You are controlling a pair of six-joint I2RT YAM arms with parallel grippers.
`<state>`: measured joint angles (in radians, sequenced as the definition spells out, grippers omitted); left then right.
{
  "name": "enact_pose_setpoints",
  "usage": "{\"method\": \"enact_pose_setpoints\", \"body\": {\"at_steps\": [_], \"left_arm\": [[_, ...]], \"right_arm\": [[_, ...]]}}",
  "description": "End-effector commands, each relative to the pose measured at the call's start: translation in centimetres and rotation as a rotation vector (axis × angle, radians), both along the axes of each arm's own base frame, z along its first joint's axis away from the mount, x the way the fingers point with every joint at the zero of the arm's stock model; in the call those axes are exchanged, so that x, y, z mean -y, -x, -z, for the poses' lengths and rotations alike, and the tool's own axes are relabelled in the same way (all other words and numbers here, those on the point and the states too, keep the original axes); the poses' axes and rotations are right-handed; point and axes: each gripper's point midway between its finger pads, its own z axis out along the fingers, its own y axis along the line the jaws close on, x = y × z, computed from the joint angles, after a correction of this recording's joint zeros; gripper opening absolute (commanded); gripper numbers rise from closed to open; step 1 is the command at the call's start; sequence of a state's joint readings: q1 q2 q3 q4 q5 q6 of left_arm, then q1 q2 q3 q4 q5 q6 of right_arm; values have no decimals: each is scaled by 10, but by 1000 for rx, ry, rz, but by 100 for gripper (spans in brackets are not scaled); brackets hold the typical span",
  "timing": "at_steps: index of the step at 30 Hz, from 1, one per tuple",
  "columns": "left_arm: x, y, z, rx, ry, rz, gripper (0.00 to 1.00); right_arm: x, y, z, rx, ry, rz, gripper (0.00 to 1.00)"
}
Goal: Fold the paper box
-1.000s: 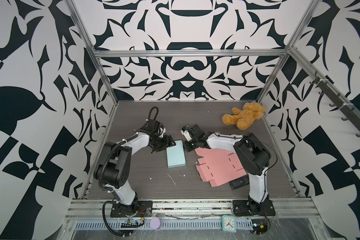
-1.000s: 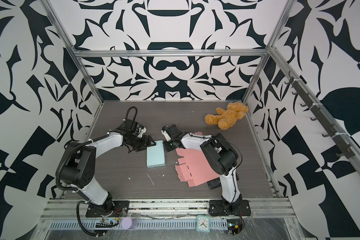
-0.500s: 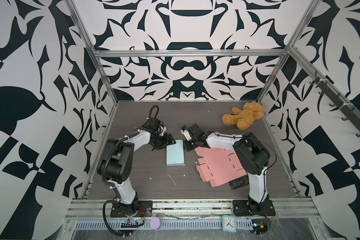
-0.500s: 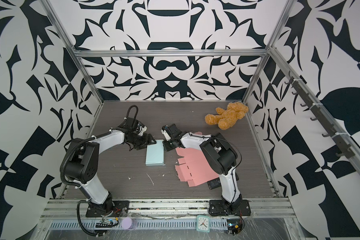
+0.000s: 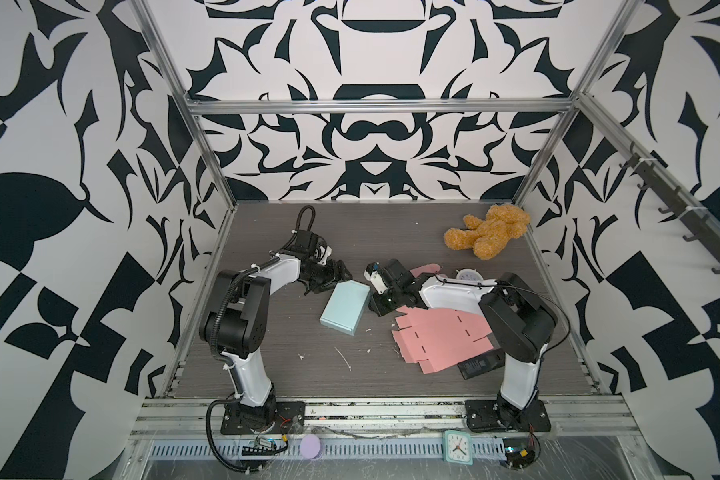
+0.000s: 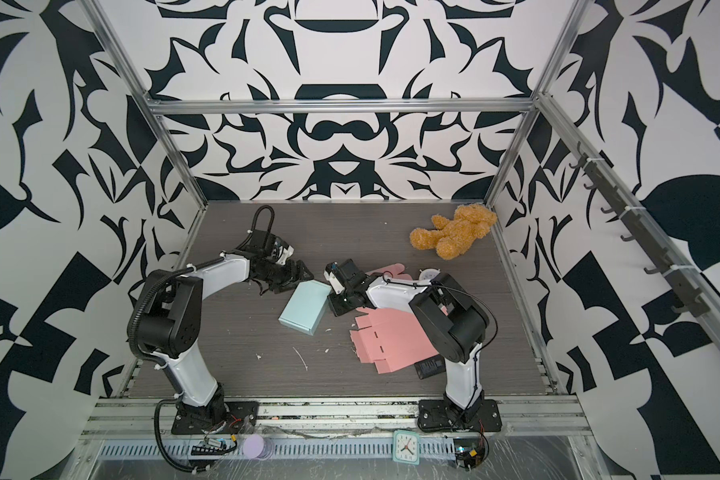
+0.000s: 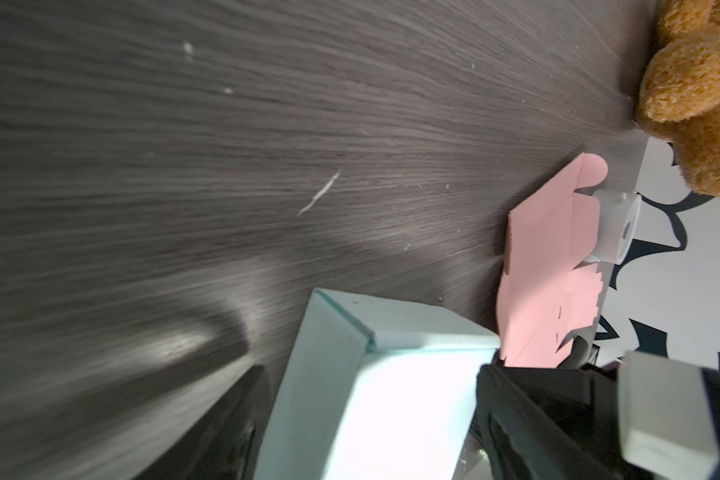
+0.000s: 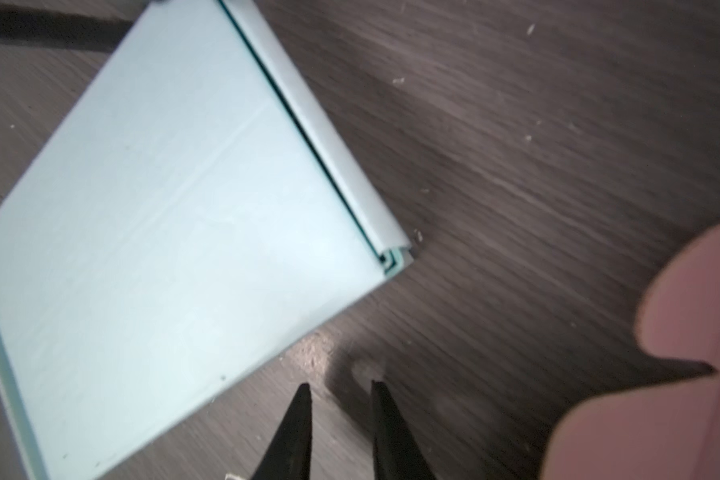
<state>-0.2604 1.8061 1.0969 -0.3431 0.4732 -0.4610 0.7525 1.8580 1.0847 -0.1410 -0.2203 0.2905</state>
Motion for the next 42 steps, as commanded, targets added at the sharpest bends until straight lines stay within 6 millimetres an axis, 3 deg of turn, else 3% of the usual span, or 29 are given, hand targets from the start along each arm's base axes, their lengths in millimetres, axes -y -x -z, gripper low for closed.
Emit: {"method": "enact_pose_setpoints", "body": {"at_steps": [1, 5, 9, 14, 17, 23, 28, 37, 42], "left_arm": [[-16, 7, -11, 25, -70, -7, 82], [-27, 33, -22, 60, -130, -17, 83], [-27, 75, -30, 50, -198, -4, 84], [-31, 120, -51, 66, -168, -54, 84], [-21, 141, -57, 61, -88, -64, 84], [-12, 168, -38, 4, -62, -55, 84], [-7, 168, -19, -26, -62, -41, 84], [7, 138, 4, -27, -78, -43, 84], [13, 119, 4, 1, -71, -53, 80]], "right_arm": [[3, -5, -26, 47, -36, 17, 32], [0, -11, -43, 47, -59, -13, 51], [-11, -25, -59, 62, -62, -61, 66], [-23, -50, -69, 60, -82, -78, 76], [-34, -62, -66, 24, -117, -93, 81], [-52, -69, -58, -23, -160, -117, 87], [-54, -69, -48, -48, -166, -114, 87], [-55, -58, -41, -104, -191, -109, 82], [-51, -53, -40, -112, -188, -114, 79]]}}
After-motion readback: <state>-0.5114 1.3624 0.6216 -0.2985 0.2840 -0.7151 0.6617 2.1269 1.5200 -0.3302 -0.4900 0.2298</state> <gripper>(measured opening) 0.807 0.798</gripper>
